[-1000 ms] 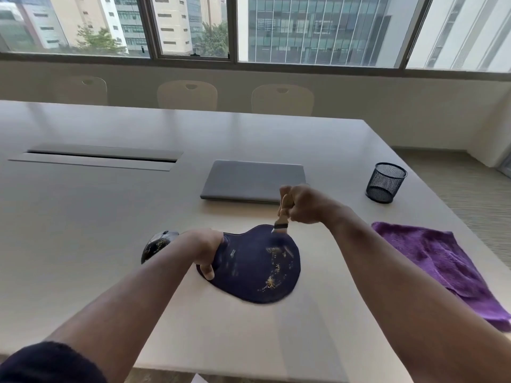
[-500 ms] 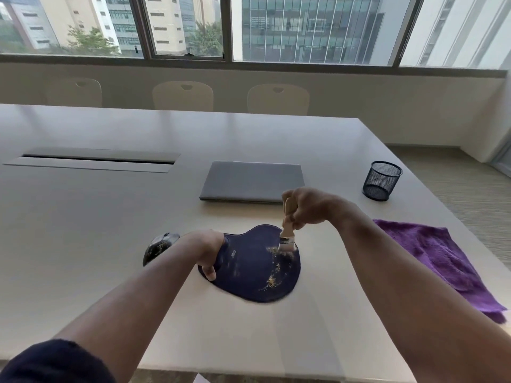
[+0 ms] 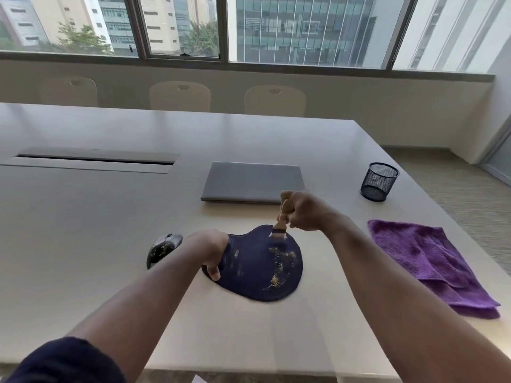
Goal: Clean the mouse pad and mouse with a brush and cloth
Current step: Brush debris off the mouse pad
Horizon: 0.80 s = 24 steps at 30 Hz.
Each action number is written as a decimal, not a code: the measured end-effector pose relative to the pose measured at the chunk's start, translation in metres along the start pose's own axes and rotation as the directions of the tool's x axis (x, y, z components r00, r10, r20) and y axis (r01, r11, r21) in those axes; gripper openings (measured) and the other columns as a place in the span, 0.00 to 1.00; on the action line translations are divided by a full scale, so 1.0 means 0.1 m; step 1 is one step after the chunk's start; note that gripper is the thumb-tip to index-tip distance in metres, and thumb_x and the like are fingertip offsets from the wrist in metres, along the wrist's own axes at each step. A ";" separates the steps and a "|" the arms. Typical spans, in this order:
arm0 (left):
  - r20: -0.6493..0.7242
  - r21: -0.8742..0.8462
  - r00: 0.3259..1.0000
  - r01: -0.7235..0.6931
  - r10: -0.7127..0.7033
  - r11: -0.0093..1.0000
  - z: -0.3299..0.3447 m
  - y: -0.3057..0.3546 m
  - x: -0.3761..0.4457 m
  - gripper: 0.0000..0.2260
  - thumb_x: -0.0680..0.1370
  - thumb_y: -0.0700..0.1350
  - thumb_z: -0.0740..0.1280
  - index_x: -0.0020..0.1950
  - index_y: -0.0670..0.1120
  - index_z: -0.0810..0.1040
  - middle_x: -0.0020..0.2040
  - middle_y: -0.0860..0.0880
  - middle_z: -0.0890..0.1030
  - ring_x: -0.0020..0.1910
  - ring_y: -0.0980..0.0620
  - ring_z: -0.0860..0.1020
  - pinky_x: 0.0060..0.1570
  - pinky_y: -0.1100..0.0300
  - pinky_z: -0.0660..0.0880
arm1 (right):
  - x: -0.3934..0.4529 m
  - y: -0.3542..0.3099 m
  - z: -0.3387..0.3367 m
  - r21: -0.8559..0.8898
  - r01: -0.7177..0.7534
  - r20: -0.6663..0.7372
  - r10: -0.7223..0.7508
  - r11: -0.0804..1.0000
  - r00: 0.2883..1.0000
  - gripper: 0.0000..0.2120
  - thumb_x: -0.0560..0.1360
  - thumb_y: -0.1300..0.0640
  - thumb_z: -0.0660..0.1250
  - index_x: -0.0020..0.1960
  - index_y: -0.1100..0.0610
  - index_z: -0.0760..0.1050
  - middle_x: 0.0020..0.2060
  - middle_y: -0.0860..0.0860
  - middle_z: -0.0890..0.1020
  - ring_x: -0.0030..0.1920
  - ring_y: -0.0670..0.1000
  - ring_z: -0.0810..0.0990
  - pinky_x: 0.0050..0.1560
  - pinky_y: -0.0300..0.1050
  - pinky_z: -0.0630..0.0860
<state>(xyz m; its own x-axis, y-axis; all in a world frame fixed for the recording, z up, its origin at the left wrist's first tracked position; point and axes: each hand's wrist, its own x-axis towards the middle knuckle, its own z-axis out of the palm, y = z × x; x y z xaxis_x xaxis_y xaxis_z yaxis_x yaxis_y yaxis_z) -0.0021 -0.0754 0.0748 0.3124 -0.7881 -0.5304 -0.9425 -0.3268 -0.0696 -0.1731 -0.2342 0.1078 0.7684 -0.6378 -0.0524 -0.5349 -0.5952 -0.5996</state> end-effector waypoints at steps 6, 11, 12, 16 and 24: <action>-0.016 -0.011 1.000 -0.021 0.021 1.000 0.02 -0.03 0.01 0.30 0.65 0.50 0.81 0.64 0.47 0.76 0.59 0.48 0.80 0.57 0.44 0.79 0.58 0.53 0.76 | 0.01 -0.04 0.03 0.018 0.009 0.096 -0.011 1.000 0.995 0.13 0.70 0.70 0.70 0.35 0.56 0.73 0.42 0.59 0.84 0.42 0.57 0.84 0.46 0.56 0.83; -0.054 -0.012 0.998 -0.027 0.027 1.000 0.04 -0.07 0.02 0.32 0.63 0.51 0.82 0.64 0.50 0.75 0.59 0.49 0.79 0.57 0.45 0.78 0.57 0.54 0.76 | 0.02 -0.05 0.10 -0.013 0.076 -0.069 -0.077 0.997 0.995 0.11 0.72 0.69 0.66 0.33 0.58 0.75 0.42 0.55 0.83 0.45 0.57 0.83 0.48 0.52 0.81; -0.060 -0.015 0.998 -0.033 0.032 0.999 0.04 -0.08 0.03 0.32 0.63 0.52 0.82 0.64 0.50 0.75 0.59 0.49 0.79 0.57 0.45 0.78 0.56 0.54 0.76 | 0.03 -0.04 0.12 -0.028 0.060 -0.041 -0.061 0.998 0.997 0.11 0.71 0.70 0.65 0.33 0.58 0.74 0.42 0.54 0.83 0.45 0.56 0.84 0.47 0.51 0.81; -0.072 -0.028 0.996 -0.046 0.044 0.999 0.06 -0.11 0.05 0.31 0.61 0.52 0.82 0.62 0.50 0.77 0.57 0.49 0.80 0.54 0.45 0.79 0.54 0.53 0.77 | 0.03 -0.03 0.10 0.032 -0.019 0.147 0.014 0.999 0.989 0.15 0.70 0.73 0.67 0.36 0.54 0.71 0.37 0.52 0.86 0.41 0.49 0.87 0.43 0.49 0.84; -0.086 -0.045 0.995 -0.048 0.044 0.998 0.09 -0.14 0.09 0.32 0.60 0.53 0.82 0.62 0.50 0.77 0.57 0.49 0.80 0.54 0.46 0.79 0.52 0.55 0.77 | 0.02 -0.11 0.12 -0.006 0.000 0.165 0.001 1.000 0.986 0.14 0.70 0.72 0.66 0.36 0.55 0.70 0.39 0.52 0.87 0.42 0.51 0.86 0.43 0.47 0.83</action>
<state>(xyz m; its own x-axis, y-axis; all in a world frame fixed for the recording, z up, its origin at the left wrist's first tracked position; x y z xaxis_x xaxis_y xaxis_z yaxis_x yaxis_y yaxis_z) 0.0131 -0.0728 0.0633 0.2795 -0.8439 -0.4580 -0.9502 -0.3115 -0.0060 -0.1615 -0.2230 0.1042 0.8154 -0.5490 -0.1839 -0.5369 -0.5980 -0.5951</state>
